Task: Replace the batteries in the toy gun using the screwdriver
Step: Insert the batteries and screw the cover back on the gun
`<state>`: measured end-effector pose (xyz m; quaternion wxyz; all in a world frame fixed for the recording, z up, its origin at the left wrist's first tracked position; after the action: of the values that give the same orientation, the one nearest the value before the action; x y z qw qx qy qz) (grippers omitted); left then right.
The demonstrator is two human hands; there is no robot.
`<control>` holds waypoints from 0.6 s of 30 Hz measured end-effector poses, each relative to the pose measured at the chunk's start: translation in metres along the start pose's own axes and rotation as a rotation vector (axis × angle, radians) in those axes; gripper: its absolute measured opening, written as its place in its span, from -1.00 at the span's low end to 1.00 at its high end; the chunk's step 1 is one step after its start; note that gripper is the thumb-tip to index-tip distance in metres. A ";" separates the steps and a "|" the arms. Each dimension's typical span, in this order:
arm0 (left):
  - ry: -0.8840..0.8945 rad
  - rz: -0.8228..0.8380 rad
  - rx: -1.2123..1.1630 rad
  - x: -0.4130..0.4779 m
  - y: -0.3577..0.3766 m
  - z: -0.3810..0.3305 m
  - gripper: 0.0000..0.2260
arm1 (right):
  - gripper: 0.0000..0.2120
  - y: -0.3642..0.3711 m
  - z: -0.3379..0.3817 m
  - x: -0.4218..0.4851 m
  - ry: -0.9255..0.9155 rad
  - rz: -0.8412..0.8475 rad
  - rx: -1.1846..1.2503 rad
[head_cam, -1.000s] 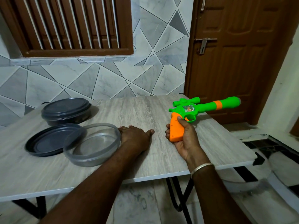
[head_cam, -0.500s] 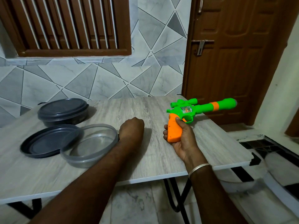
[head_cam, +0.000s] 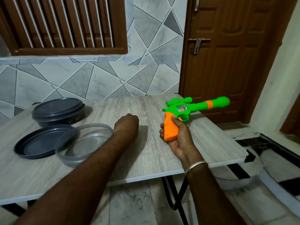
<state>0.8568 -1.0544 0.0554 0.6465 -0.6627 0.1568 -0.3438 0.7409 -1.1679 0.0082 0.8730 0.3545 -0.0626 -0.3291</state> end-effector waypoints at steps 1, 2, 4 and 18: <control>0.002 0.007 -0.005 0.000 0.000 0.000 -0.82 | -0.60 0.000 0.000 0.000 -0.001 -0.002 -0.001; 0.003 0.012 -0.005 -0.001 0.001 0.000 -0.84 | -0.59 0.000 0.000 0.000 0.000 -0.004 -0.001; 0.008 0.004 0.003 -0.003 0.002 0.001 -0.86 | -0.60 0.000 0.000 0.000 0.008 -0.001 0.002; 0.015 -0.077 -0.877 0.000 -0.004 -0.019 -0.88 | -0.58 -0.001 0.000 0.002 -0.011 0.023 -0.016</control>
<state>0.8429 -1.0680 0.0580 0.2897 -0.8772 0.2679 -0.2736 0.7423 -1.1699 0.0070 0.8792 0.3448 -0.0690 -0.3216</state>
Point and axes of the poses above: each hand's wrist, its own x-axis towards the middle knuckle, its own y-axis out of the palm, z = x × y, the point moved 5 cm from there along x, towards the middle knuckle, and after that the axes turned 2 degrees about -z, right-handed, at the moved point
